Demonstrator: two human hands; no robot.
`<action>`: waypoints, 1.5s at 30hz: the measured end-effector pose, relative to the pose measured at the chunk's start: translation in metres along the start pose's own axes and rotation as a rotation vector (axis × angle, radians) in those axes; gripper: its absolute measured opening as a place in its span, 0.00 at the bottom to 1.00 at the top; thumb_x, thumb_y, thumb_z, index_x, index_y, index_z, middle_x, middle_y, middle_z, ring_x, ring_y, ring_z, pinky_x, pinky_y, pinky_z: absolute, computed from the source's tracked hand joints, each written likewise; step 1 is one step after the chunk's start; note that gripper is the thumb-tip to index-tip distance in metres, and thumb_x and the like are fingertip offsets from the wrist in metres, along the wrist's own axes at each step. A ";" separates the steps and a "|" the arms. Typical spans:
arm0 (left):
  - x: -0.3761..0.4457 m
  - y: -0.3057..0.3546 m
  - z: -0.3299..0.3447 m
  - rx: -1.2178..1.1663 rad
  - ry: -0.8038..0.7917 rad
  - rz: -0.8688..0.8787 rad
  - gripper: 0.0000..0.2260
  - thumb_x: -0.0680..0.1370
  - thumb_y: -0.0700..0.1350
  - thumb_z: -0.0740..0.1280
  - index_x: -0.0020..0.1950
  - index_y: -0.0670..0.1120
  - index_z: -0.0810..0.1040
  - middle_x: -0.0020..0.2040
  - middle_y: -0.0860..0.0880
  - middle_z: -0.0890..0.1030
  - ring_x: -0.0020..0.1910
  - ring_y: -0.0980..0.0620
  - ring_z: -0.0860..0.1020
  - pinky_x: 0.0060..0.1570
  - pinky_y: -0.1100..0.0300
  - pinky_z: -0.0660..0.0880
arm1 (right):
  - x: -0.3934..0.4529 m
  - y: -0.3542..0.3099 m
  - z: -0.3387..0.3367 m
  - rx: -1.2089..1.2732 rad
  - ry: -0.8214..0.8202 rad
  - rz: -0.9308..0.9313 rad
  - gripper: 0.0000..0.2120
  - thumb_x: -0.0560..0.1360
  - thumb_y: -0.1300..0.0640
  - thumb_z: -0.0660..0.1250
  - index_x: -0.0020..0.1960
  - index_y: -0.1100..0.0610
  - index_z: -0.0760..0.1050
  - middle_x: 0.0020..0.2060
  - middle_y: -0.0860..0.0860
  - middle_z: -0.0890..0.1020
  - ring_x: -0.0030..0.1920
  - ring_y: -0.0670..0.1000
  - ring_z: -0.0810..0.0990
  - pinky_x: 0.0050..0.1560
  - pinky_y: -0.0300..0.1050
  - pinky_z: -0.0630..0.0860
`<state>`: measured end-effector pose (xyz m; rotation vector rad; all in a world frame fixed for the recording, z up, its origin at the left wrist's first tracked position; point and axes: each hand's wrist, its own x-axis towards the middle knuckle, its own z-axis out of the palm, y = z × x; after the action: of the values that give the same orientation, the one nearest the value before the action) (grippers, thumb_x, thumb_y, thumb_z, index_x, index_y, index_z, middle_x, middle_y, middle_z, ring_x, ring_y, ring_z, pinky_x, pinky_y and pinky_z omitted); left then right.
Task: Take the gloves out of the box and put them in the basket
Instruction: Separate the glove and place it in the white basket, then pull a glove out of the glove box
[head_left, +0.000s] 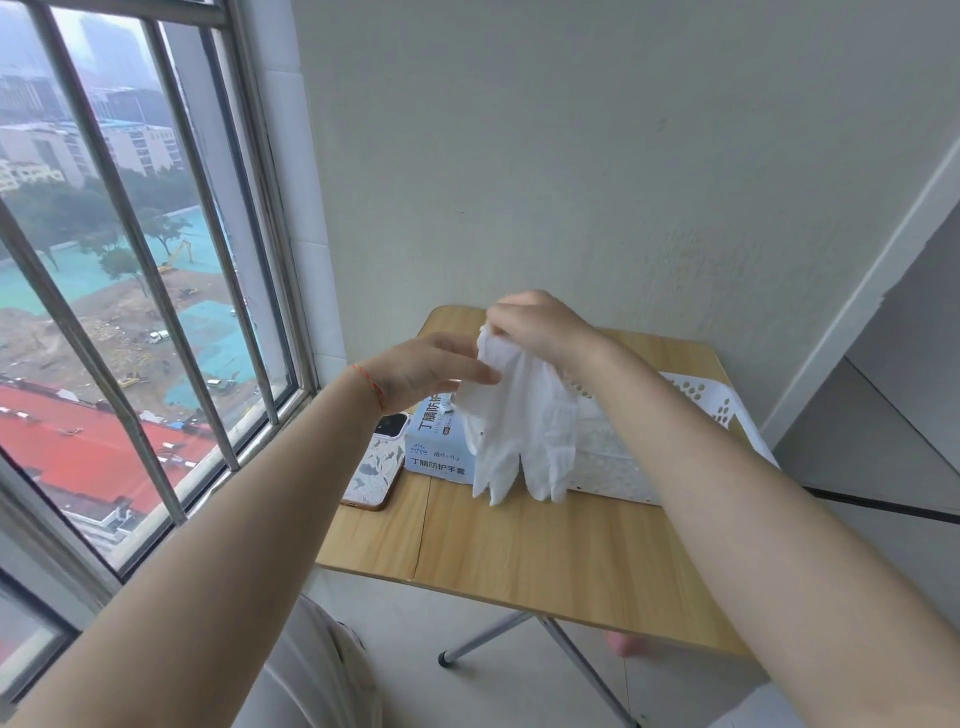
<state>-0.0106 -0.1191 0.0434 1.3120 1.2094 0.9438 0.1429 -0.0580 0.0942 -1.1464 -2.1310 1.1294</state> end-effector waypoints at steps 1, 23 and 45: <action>0.001 0.000 0.001 -0.001 0.017 0.009 0.11 0.71 0.40 0.73 0.53 0.42 0.85 0.55 0.44 0.84 0.58 0.46 0.81 0.64 0.53 0.73 | 0.002 0.002 0.002 -0.013 0.020 -0.015 0.10 0.71 0.58 0.61 0.32 0.53 0.66 0.29 0.47 0.66 0.32 0.49 0.64 0.32 0.42 0.60; 0.067 0.009 0.016 0.188 0.312 -0.161 0.05 0.80 0.42 0.65 0.48 0.42 0.79 0.40 0.47 0.78 0.38 0.50 0.78 0.46 0.55 0.79 | 0.012 0.091 -0.049 0.116 0.350 0.365 0.10 0.74 0.59 0.56 0.35 0.53 0.59 0.31 0.49 0.63 0.28 0.49 0.62 0.26 0.41 0.58; 0.160 -0.020 0.119 1.313 0.240 0.142 0.12 0.77 0.44 0.65 0.59 0.52 0.76 0.54 0.50 0.74 0.55 0.46 0.77 0.52 0.51 0.76 | -0.012 0.201 -0.106 -0.246 0.379 0.538 0.26 0.81 0.63 0.54 0.76 0.64 0.50 0.61 0.59 0.76 0.57 0.59 0.78 0.42 0.47 0.70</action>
<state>0.1306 0.0143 -0.0070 2.3379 2.0762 0.3063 0.3162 0.0415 -0.0148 -1.9549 -1.7415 0.7714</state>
